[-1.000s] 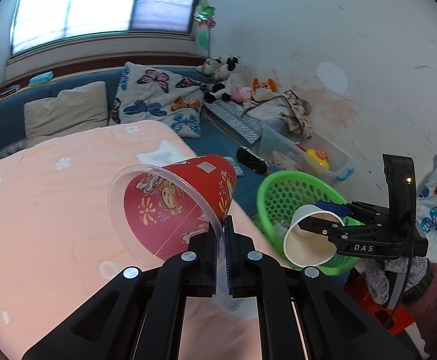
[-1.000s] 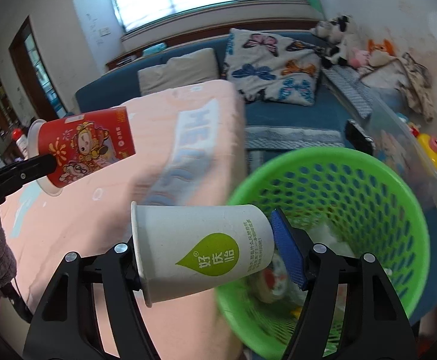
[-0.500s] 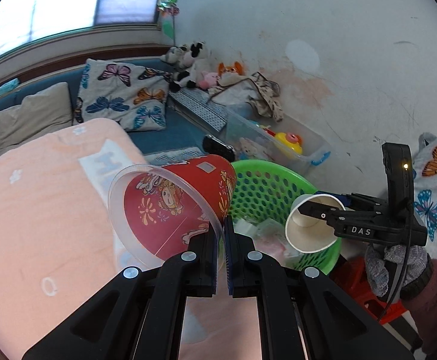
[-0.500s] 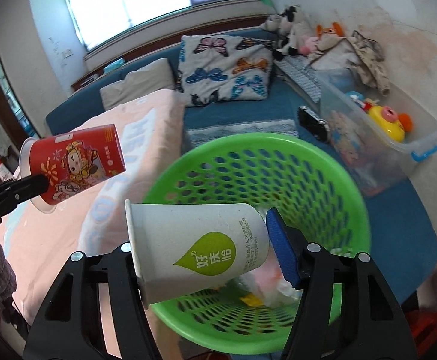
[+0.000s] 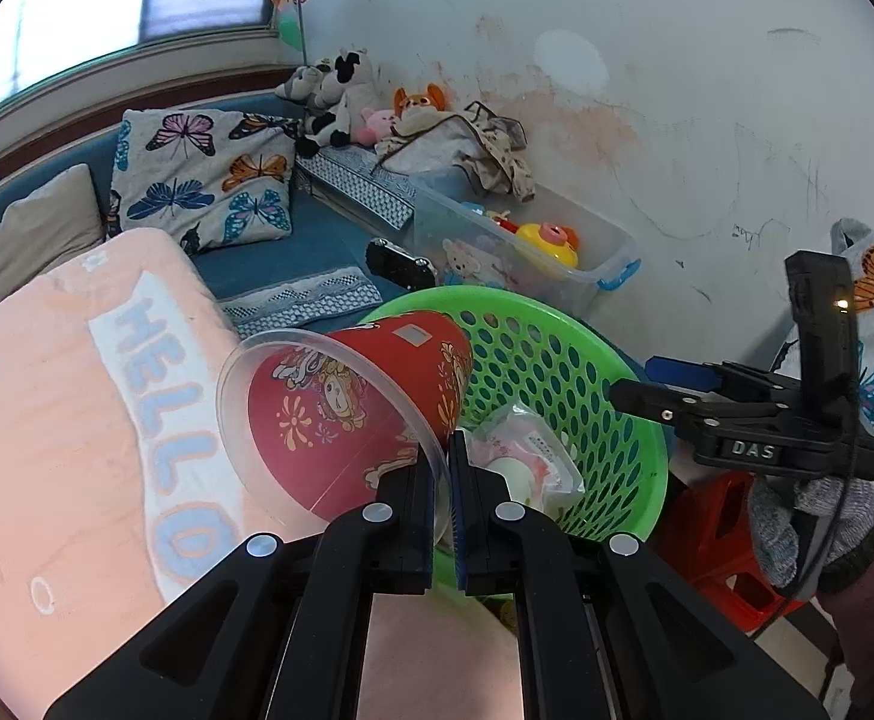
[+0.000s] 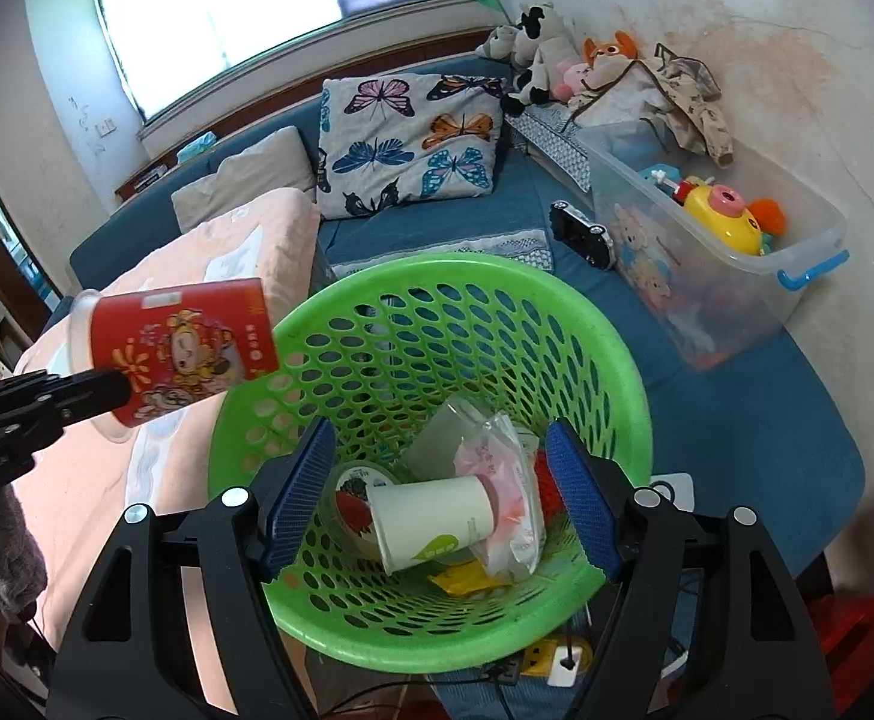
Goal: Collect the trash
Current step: 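Open the right tool to drop the white paper cup into the basket, then open the left tool to drop the red cup into the basket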
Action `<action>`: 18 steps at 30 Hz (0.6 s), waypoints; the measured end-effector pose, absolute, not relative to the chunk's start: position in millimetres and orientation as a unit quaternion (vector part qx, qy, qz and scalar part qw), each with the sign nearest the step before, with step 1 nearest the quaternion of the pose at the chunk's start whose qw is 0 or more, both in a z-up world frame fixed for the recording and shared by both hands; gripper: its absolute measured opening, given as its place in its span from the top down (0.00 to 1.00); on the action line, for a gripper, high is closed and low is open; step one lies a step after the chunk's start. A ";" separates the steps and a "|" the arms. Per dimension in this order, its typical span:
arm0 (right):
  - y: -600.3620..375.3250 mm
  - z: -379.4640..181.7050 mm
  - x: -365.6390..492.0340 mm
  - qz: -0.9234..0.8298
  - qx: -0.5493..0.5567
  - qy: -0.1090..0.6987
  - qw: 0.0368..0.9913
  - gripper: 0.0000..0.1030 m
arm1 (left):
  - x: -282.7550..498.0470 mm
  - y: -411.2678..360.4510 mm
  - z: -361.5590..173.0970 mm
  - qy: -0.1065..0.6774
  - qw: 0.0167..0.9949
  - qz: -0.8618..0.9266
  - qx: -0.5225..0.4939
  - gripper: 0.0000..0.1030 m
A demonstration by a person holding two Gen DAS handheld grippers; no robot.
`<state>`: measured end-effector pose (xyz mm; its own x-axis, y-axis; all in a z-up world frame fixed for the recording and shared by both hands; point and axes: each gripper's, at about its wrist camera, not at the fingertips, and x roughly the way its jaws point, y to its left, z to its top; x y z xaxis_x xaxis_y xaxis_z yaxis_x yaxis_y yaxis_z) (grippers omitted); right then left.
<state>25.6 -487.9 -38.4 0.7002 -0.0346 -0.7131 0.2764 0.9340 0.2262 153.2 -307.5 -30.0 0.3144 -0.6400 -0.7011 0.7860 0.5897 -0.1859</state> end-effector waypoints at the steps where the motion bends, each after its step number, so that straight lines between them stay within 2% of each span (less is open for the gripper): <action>1: -489.2 -38.0 23.4 -0.086 0.161 0.376 0.908 0.29 | 153.9 -311.5 -31.3 0.385 0.804 -0.442 0.096 0.95; 9: -491.6 -37.7 16.8 -0.086 0.170 0.372 0.909 0.29 | 153.7 -329.7 -45.3 0.404 0.794 -0.441 0.109 0.94; 15: -492.7 -39.1 14.8 -0.083 0.175 0.371 0.908 0.29 | 152.6 -330.4 -48.3 0.407 0.793 -0.441 0.105 0.80; 17: -490.8 -38.8 13.6 -0.081 0.177 0.370 0.908 0.29 | 151.8 -327.8 -47.7 0.405 0.796 -0.437 0.105 0.69; 18: -489.6 -39.2 12.6 -0.080 0.178 0.369 0.909 0.29 | 151.5 -326.9 -46.8 0.403 0.798 -0.435 0.104 0.67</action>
